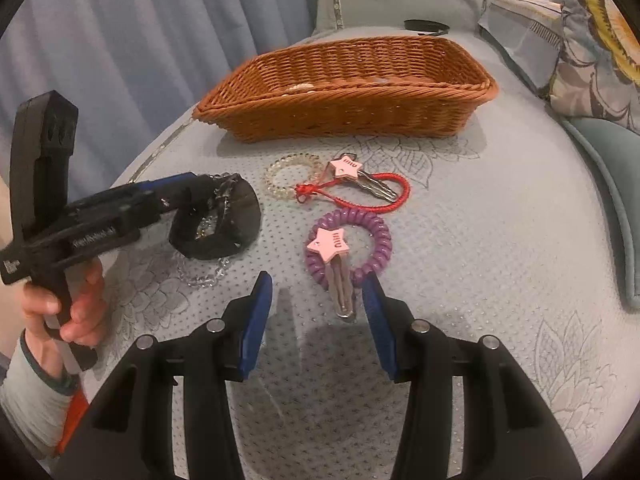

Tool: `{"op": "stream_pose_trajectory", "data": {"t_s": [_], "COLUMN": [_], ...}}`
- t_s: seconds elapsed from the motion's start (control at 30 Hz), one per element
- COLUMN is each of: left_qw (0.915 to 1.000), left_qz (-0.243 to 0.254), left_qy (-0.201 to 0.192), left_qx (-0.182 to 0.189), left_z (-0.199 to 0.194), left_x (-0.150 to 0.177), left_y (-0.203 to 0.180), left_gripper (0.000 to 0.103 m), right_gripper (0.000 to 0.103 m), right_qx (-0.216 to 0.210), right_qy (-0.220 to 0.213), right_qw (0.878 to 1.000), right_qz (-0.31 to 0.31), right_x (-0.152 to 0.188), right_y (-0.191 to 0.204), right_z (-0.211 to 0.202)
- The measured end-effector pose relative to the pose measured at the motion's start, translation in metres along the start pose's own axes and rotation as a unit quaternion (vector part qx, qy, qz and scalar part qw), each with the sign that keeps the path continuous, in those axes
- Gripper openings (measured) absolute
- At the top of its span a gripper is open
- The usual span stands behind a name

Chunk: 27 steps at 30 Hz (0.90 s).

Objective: Organize jewelry

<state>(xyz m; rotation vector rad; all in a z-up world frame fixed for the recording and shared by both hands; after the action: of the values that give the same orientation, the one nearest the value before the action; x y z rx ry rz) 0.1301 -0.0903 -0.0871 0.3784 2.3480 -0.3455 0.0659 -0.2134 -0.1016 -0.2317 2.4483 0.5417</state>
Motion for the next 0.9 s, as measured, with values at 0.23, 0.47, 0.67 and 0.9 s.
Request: {"op": "stream_pose_trajectory", "data": {"t_s": [0.23,0.47,0.67,0.9], "left_qw": [0.9999,0.9960,0.9689,0.9668], "left_qz": [0.010,-0.058,-0.139,-0.156], "left_qy": [0.001,0.015,0.028,0.035], "left_qx": [-0.013,0.067,0.203,0.199], "left_z": [0.003,-0.002,-0.011,-0.007], "left_x": [0.003,0.008,0.005,0.009], "left_y": [-0.003,0.010,0.023,0.029], "left_gripper": [0.015,0.016,0.014,0.000], "right_gripper": [0.015,0.010,0.010,0.010], "right_qx": [0.030,0.025,0.012,0.013], "right_qy": [0.017,0.014,0.011,0.017], "right_qw": [0.999,0.999,1.000,1.000], "right_qz": [-0.022,-0.018,-0.016,-0.021], "right_x": [0.004,0.002,0.001,0.003], "right_y": [-0.001,-0.007,-0.003,-0.001], "right_z": [0.003,-0.003,-0.005,0.000]}}
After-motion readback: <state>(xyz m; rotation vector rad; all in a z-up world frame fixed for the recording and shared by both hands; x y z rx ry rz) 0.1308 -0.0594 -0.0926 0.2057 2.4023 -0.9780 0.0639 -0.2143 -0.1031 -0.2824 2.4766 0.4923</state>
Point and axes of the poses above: each gripper's, at about its wrist camera, not at the fingertips, and z roughly the way its jaws point, y to its left, x to its underside, the point moved 8 cm from there along z, roughly the way its jaws point, and after that the axes turned 7 degrees about -x, right-handed, at the moved point
